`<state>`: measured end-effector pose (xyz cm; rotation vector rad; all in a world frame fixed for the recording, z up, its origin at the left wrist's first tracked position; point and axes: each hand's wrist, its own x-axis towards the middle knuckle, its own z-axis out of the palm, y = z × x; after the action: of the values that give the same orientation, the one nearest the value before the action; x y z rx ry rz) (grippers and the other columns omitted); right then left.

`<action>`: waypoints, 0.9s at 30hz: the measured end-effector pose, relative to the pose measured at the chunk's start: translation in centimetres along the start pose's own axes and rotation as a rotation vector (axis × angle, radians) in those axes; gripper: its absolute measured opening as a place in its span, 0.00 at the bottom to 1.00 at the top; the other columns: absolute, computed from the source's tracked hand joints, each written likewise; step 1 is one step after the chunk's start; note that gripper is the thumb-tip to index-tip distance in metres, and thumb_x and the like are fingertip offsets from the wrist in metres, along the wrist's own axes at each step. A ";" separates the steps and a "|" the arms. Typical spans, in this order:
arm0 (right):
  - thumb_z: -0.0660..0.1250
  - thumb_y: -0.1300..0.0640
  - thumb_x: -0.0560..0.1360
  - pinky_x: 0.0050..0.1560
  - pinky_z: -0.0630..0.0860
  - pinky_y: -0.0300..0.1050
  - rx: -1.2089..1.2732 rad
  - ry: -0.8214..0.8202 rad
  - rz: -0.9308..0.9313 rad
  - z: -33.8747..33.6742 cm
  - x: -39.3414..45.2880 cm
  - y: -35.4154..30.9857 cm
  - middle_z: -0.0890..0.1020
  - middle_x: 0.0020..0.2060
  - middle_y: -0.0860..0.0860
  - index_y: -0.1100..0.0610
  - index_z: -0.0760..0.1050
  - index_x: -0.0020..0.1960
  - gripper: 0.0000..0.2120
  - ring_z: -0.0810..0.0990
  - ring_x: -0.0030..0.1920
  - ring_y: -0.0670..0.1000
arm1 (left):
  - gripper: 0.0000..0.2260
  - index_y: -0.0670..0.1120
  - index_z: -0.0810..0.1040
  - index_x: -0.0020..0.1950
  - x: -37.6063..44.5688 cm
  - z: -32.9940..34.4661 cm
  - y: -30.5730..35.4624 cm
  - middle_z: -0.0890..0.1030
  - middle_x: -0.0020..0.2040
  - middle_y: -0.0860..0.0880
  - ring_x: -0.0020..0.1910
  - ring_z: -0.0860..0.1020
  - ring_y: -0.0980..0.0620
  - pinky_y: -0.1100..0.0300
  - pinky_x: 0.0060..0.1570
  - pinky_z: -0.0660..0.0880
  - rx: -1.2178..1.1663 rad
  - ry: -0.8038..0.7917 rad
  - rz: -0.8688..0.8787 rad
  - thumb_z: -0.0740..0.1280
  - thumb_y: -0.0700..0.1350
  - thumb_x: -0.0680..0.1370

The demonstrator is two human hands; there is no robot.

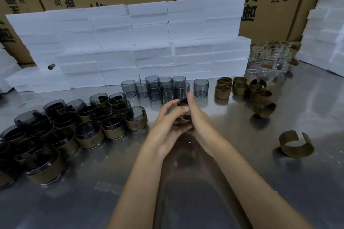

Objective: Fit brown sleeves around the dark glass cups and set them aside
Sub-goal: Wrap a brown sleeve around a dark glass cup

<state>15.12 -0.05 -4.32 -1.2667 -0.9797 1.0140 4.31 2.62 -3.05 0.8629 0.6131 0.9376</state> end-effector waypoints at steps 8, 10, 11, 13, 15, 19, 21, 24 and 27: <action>0.56 0.18 0.67 0.57 0.81 0.47 0.054 0.193 -0.079 0.3 -0.5 0.4 0.88 0.46 0.43 0.45 0.82 0.54 0.36 0.86 0.47 0.41 | 0.24 0.45 0.80 0.66 0.1 -0.1 -0.2 0.82 0.61 0.37 0.60 0.83 0.39 0.48 0.48 0.82 0.008 -0.051 -0.004 0.76 0.38 0.70; 0.58 0.27 0.76 0.59 0.81 0.49 0.078 0.290 -0.090 0.0 -0.4 0.6 0.88 0.45 0.45 0.48 0.82 0.52 0.27 0.86 0.47 0.43 | 0.21 0.47 0.81 0.64 0.1 0.0 -0.5 0.82 0.62 0.38 0.61 0.82 0.38 0.44 0.50 0.82 0.009 -0.070 -0.002 0.76 0.37 0.71; 0.58 0.29 0.78 0.59 0.80 0.50 0.072 0.306 -0.084 -0.1 -0.3 0.5 0.88 0.45 0.47 0.48 0.82 0.52 0.25 0.86 0.49 0.45 | 0.21 0.47 0.81 0.64 0.1 0.0 -0.6 0.82 0.62 0.38 0.60 0.83 0.38 0.43 0.50 0.82 0.023 -0.080 0.004 0.77 0.39 0.72; 0.57 0.30 0.79 0.60 0.79 0.50 0.040 0.337 -0.076 0.0 -0.3 0.4 0.87 0.46 0.48 0.47 0.82 0.50 0.24 0.85 0.52 0.49 | 0.21 0.50 0.80 0.66 0.2 0.3 -0.6 0.83 0.61 0.41 0.57 0.84 0.39 0.44 0.48 0.83 0.084 -0.094 0.020 0.78 0.46 0.73; 0.56 0.31 0.80 0.58 0.79 0.49 0.034 0.367 -0.094 0.4 -0.3 0.4 0.86 0.46 0.47 0.47 0.80 0.50 0.23 0.84 0.53 0.49 | 0.24 0.53 0.78 0.67 0.2 0.5 -0.4 0.85 0.59 0.45 0.54 0.86 0.43 0.47 0.46 0.83 0.152 -0.044 0.043 0.77 0.55 0.73; 0.53 0.34 0.81 0.46 0.73 0.32 -0.065 0.402 -0.194 1.6 -0.8 0.8 0.83 0.40 0.44 0.47 0.75 0.48 0.21 0.81 0.43 0.36 | 0.24 0.52 0.86 0.54 0.3 0.8 -0.3 0.87 0.50 0.46 0.49 0.86 0.48 0.54 0.44 0.81 0.320 0.151 0.048 0.60 0.69 0.80; 0.51 0.33 0.81 0.39 0.70 0.25 -0.135 0.387 -0.226 2.0 -1.2 1.0 0.81 0.37 0.45 0.46 0.72 0.44 0.21 0.78 0.39 0.33 | 0.27 0.51 0.84 0.51 0.5 0.9 -0.5 0.86 0.48 0.48 0.49 0.83 0.48 0.52 0.49 0.79 0.472 0.304 0.097 0.53 0.68 0.82; 0.52 0.31 0.81 0.49 0.77 0.33 -0.134 0.285 -0.164 2.3 -1.2 1.0 0.85 0.43 0.48 0.47 0.77 0.45 0.24 0.82 0.46 0.39 | 0.19 0.48 0.82 0.48 0.3 0.8 0.0 0.85 0.44 0.49 0.46 0.82 0.50 0.55 0.49 0.76 0.336 0.369 0.140 0.59 0.59 0.83; 0.58 0.40 0.78 0.40 0.81 0.43 0.122 0.252 0.041 1.5 -1.0 -0.6 0.87 0.40 0.49 0.50 0.84 0.42 0.20 0.86 0.43 0.47 | 0.12 0.48 0.83 0.39 0.2 0.6 0.6 0.84 0.38 0.48 0.38 0.81 0.50 0.55 0.45 0.75 0.207 0.281 0.099 0.66 0.48 0.81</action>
<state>13.43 -0.61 -3.66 -1.2808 -0.6917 0.9056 4.61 2.74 -2.22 0.9599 0.9281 1.1090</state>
